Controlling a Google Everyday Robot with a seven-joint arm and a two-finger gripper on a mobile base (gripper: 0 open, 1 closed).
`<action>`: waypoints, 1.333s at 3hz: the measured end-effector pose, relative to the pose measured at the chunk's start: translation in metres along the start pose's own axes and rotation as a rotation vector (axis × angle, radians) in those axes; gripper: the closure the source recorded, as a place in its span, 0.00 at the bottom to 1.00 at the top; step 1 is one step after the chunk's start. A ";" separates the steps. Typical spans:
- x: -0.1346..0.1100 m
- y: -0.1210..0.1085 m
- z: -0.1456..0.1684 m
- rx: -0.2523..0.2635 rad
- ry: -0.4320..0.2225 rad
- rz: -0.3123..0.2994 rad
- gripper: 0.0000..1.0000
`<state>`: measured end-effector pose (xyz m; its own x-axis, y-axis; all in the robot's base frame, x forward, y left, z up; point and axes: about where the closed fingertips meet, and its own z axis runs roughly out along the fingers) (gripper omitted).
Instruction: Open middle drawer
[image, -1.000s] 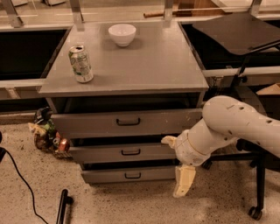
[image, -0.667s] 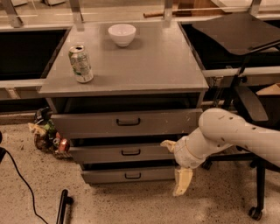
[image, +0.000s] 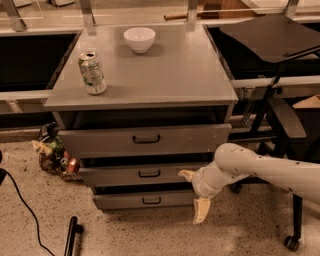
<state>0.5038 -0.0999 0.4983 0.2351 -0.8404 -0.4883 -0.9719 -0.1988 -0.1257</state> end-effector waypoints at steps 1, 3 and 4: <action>0.000 0.000 0.000 0.000 0.000 0.000 0.00; 0.020 -0.032 0.020 0.103 0.050 -0.112 0.00; 0.031 -0.057 0.034 0.151 0.067 -0.171 0.00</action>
Offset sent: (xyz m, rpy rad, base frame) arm 0.0241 -0.0063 -0.0211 -0.0237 -0.1193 -0.0009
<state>0.5672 -0.0969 0.4609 0.3898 -0.8335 -0.3916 -0.9048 -0.2674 -0.3315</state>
